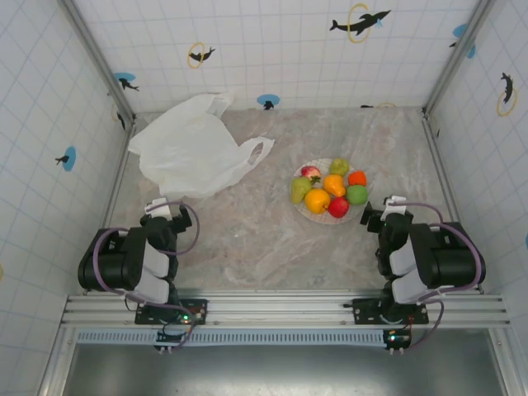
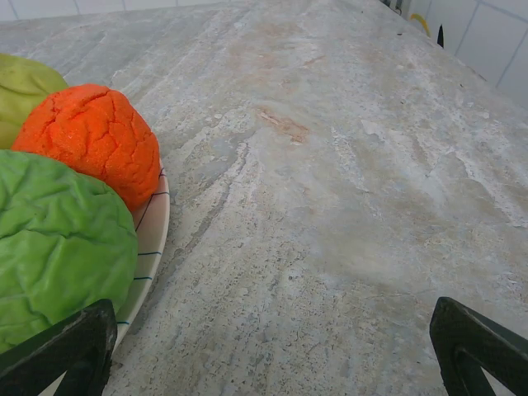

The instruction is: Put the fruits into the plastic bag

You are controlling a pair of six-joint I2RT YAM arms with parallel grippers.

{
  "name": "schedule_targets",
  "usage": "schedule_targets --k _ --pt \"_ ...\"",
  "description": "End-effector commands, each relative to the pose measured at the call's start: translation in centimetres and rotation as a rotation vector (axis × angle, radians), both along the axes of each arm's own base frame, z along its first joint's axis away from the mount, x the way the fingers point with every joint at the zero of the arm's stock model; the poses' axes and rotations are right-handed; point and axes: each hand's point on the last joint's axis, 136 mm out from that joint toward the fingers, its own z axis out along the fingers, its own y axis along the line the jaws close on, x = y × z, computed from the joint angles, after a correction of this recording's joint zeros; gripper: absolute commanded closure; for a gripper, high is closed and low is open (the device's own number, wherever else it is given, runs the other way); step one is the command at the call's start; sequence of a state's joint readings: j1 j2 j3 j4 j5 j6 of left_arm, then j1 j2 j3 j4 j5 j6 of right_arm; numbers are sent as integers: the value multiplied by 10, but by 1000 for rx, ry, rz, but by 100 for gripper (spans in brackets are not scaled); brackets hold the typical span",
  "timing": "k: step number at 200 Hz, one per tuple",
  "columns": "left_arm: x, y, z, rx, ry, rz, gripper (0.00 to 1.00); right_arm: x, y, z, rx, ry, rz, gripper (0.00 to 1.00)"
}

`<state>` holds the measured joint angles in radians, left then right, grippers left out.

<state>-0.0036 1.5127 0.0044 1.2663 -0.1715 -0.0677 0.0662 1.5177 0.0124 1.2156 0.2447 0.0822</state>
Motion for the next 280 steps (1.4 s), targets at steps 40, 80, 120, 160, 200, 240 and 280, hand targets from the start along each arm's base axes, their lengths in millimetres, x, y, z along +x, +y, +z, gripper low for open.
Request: schedule_targets --k 40,80,120,160,200,240,280 --pt "-1 -1 3 -12 -18 -4 2 -2 0 7 3 -37 -3 0" --pt "-1 0 3 -11 -19 -3 2 -2 0 7 3 -37 -3 1" --pt "-1 -1 3 -12 -20 -4 2 -2 -1 7 3 -37 -5 0" --pt "-1 -1 3 -12 -21 -5 2 -3 -1 7 3 -35 -4 0" --pt "-1 -1 3 -12 -20 -4 2 -2 -1 7 3 -36 -4 0" --pt "-1 -1 3 -11 -18 -4 2 -2 -1 7 3 -35 -4 1" --pt "-1 -1 3 -12 -20 -3 2 -2 0 6 12 -33 4 1"
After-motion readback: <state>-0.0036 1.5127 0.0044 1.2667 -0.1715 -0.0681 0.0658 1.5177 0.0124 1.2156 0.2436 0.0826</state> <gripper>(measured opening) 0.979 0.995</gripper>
